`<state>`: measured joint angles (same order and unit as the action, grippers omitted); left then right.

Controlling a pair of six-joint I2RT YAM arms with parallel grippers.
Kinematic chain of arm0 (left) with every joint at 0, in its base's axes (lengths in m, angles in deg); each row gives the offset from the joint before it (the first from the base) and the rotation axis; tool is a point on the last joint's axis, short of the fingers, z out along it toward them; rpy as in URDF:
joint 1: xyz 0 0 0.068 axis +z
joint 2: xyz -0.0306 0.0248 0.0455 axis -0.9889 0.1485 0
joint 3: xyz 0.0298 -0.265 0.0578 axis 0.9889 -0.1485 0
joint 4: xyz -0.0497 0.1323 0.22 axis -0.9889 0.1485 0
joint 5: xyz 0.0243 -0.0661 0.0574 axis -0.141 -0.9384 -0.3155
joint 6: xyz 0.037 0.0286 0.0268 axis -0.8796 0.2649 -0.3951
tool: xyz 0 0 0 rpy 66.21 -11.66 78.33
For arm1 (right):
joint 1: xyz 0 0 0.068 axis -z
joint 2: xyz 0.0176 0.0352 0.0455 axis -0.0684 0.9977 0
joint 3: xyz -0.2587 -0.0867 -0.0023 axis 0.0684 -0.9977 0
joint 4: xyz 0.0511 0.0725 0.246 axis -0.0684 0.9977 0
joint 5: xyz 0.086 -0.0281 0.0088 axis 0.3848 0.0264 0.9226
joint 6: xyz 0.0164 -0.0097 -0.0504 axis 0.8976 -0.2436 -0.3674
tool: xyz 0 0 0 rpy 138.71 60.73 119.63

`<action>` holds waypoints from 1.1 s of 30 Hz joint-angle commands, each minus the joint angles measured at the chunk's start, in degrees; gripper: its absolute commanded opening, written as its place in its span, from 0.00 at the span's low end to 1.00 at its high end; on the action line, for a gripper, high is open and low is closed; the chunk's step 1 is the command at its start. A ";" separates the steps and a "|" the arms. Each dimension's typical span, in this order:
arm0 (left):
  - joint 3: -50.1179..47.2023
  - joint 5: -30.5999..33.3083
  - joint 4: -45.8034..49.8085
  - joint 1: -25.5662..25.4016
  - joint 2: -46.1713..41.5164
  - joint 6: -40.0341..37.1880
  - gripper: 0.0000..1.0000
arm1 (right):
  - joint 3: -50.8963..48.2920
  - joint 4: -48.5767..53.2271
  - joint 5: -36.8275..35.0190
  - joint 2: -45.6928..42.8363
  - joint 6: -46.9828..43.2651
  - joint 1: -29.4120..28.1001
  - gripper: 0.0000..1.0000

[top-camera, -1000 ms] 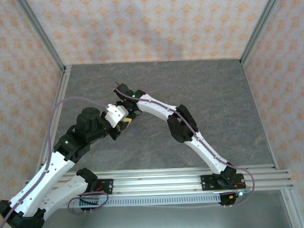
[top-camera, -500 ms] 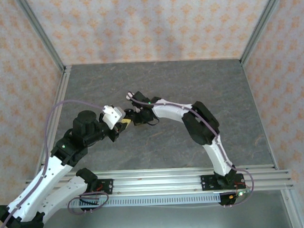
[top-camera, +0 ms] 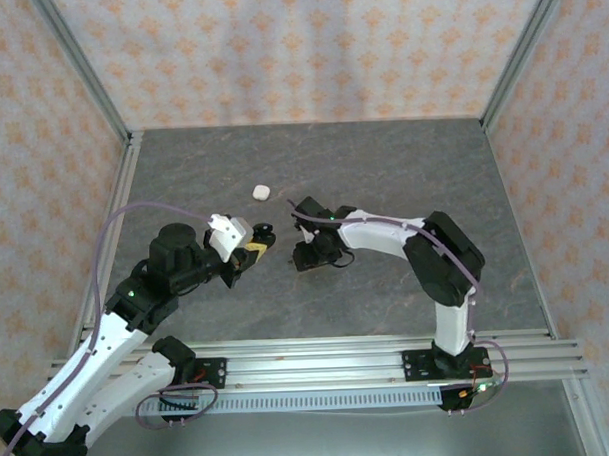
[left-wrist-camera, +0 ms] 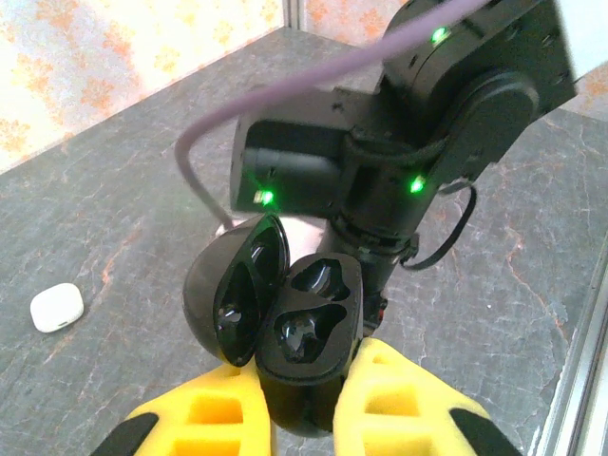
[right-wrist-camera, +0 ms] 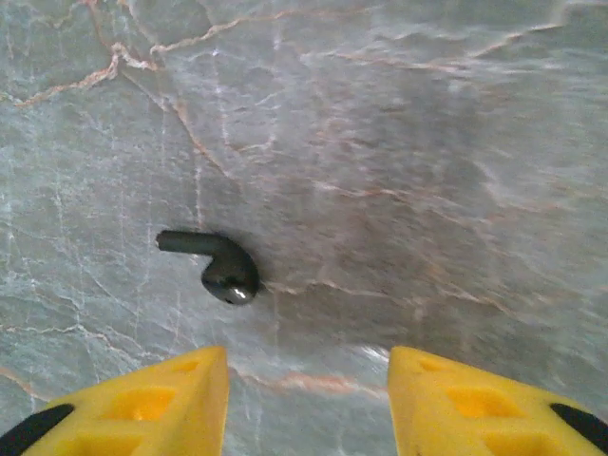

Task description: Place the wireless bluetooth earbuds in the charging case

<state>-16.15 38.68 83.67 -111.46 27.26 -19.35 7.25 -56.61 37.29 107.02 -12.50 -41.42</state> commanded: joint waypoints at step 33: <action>-1.41 3.00 -2.05 -0.02 -1.38 2.92 0.00 | -8.01 -18.88 -4.74 -0.24 40.12 -2.85 0.42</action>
<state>-17.05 40.60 83.59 -111.46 26.71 -16.59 -1.74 -76.91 35.57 106.01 28.55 -45.35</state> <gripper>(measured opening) 0.147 0.424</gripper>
